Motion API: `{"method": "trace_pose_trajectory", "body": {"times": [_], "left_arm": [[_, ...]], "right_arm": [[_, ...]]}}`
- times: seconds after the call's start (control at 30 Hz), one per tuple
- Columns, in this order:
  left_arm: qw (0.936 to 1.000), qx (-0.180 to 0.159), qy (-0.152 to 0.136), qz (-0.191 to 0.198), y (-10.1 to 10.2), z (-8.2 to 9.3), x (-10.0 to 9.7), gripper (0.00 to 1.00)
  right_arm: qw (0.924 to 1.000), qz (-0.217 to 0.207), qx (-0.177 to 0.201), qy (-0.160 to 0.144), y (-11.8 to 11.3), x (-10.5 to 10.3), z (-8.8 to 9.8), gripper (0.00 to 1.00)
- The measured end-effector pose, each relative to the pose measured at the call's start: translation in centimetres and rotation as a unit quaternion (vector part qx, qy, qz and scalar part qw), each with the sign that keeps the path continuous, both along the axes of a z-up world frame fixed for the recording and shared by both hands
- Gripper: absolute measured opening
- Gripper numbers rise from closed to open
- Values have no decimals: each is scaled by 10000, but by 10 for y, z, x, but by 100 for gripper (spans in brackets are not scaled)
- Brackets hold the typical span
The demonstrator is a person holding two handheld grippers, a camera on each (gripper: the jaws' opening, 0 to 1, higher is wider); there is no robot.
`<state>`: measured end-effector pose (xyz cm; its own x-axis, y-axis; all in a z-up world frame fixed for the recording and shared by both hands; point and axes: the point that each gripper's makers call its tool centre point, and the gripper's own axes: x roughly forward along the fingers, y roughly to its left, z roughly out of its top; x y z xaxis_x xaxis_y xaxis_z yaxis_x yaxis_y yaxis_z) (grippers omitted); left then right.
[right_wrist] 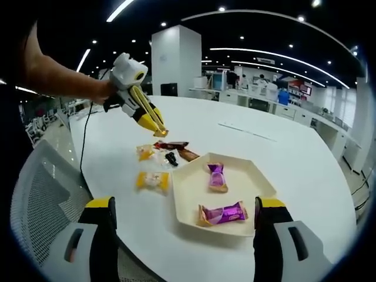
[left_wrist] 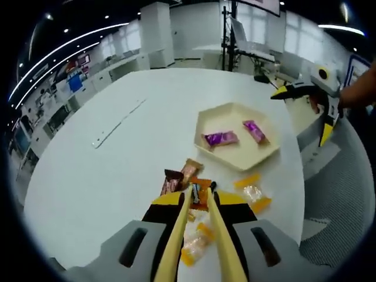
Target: Place the target food into the container with the food tongs after gripping and lifting it, then release it inside without dropping or visibly crushing the food.
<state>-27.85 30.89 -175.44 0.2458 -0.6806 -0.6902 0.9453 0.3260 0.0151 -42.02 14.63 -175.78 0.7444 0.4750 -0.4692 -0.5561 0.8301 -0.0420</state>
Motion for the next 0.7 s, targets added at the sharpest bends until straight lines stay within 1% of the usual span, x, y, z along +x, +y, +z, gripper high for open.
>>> {"method": "trace_pose_trajectory", "body": {"times": [0.03,0.17,0.27,0.33,0.47,0.57,0.7], "left_arm": [[10000,61,-42,-26,0,-1,0,16],[9999,106,-43,-101,-2,-1,-2,16],[9998,110,12,-143,-7,1,-4,16],[9998,131,-14,-164,-11,1,-4,16],[9997,92,-5,-239,-27,6,-9,16],[9994,64,-29,-353,-43,8,-13,16],[9990,20,-27,-440,-61,11,-15,16]], "right_arm": [[10000,-2,14,-1,0,0,0,96],[10000,-16,31,-12,0,0,1,96],[10000,-20,36,-23,0,0,2,96],[10000,-32,21,-32,-1,1,2,96],[10000,-20,-66,-33,-1,0,0,95],[10000,-16,-72,-56,-1,1,1,95],[10000,-31,-26,-79,-2,1,2,96]]}}
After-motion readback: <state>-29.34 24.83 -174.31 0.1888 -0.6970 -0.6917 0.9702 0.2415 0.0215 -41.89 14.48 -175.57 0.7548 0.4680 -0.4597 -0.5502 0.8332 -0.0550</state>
